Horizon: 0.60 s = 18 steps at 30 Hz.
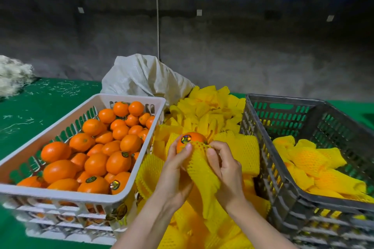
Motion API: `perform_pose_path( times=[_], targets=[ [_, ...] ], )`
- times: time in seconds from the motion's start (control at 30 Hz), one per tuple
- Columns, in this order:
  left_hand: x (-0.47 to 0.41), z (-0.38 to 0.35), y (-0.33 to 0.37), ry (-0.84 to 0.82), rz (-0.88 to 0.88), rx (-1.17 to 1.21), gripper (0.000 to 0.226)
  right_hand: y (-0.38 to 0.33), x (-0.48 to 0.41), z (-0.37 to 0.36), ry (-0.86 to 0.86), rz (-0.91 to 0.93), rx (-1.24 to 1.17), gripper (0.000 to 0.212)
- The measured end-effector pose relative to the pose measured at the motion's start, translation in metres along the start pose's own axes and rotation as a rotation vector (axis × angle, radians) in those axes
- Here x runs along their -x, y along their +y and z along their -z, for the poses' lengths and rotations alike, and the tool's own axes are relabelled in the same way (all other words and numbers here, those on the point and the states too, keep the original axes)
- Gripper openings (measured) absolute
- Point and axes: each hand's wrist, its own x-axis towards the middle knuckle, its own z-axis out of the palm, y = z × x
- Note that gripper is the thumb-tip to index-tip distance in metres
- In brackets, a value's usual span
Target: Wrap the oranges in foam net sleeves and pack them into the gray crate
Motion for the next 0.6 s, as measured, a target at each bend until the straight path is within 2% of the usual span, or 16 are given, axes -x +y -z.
perform_pose_path(
  times=[0.07,0.13,0.17,0.23,0.33,0.43,0.6],
  targets=[
    [0.000,-0.003,0.002,0.007,0.070,0.129,0.064,-0.002,0.000,-0.003,0.058,0.100,0.039,0.039],
    [0.002,-0.006,0.004,-0.080,0.175,0.136,0.057,-0.003,0.000,-0.004,0.079,0.137,0.081,0.037],
    [0.001,-0.005,0.002,-0.123,0.205,0.135,0.062,-0.002,0.002,-0.004,0.074,0.136,0.091,0.033],
    [0.000,-0.002,0.000,-0.179,0.239,0.150,0.071,0.000,0.003,-0.001,0.052,0.103,0.067,0.021],
    [-0.001,0.003,-0.003,-0.161,0.262,0.134,0.068,-0.004,-0.004,0.004,0.044,0.064,-0.029,0.012],
    [-0.002,0.007,-0.004,-0.123,0.277,0.092,0.066,-0.008,-0.020,0.009,0.018,0.018,-0.100,0.014],
    [-0.001,0.010,0.004,-0.115,0.361,0.078,0.074,0.002,-0.035,0.010,-0.166,-0.126,-0.216,0.017]
  ],
)
